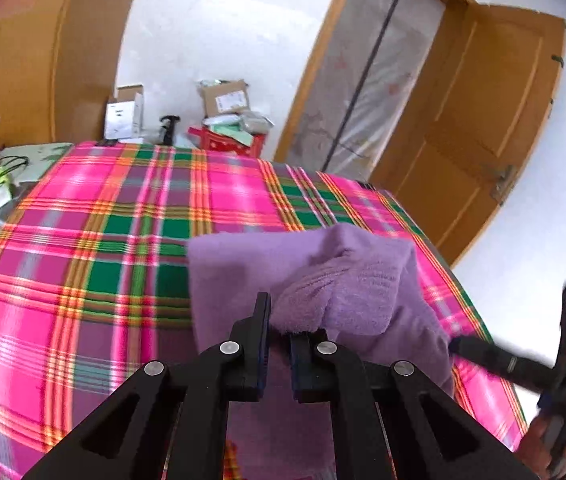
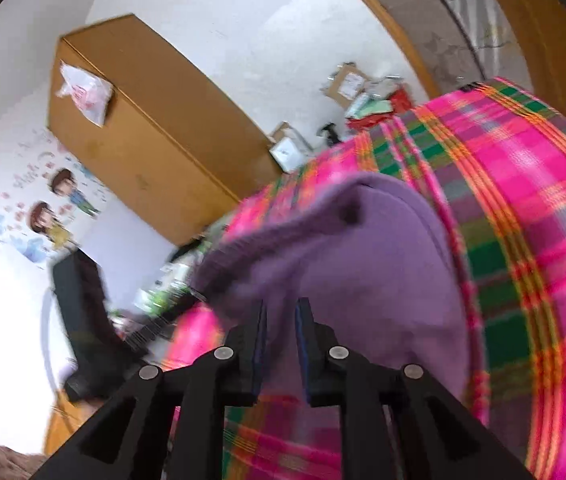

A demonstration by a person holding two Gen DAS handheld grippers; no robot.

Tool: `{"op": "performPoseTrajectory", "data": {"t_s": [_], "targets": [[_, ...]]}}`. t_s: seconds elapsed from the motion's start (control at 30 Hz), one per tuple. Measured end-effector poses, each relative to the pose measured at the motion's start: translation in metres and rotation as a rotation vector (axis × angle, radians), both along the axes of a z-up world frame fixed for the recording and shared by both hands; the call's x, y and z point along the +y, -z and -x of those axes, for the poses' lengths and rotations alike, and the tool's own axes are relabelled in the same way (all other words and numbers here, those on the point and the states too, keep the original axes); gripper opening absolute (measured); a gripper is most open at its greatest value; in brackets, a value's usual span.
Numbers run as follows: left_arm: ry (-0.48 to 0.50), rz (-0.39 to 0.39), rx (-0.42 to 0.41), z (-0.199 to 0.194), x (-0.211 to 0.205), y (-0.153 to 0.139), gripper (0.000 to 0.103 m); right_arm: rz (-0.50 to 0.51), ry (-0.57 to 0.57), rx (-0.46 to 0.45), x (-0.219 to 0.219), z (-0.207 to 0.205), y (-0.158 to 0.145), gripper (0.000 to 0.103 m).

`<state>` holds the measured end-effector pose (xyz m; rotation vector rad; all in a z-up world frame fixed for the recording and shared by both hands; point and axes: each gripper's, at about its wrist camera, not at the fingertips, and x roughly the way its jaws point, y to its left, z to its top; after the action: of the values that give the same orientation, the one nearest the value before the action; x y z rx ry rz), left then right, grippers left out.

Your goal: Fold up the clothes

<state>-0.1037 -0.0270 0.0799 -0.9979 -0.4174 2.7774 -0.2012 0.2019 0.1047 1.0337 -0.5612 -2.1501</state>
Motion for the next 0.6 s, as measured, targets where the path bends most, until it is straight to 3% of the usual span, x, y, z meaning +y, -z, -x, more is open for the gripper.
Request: {"op": "performPoseTrajectory", "data": {"t_s": [0.13,0.27,0.33,0.6], "targets": [[-0.061,0.003,0.028,-0.004,-0.022,-0.006,0.008,-0.082,0.061,0.039,0.003,-0.018,0.006,0.023],[-0.122,-0.006,0.032,-0.006,-0.049,-0.006,0.008,-0.098,0.151,0.074,0.009,-0.03,0.008,0.028],[-0.145,-0.007,0.025,-0.007,-0.059,-0.003,0.008,-0.101,0.156,0.061,0.007,-0.028,0.01,0.038],[-0.244,-0.014,-0.023,-0.016,-0.101,0.018,0.008,-0.128,0.164,0.006,-0.012,-0.006,0.021,0.04]]}}
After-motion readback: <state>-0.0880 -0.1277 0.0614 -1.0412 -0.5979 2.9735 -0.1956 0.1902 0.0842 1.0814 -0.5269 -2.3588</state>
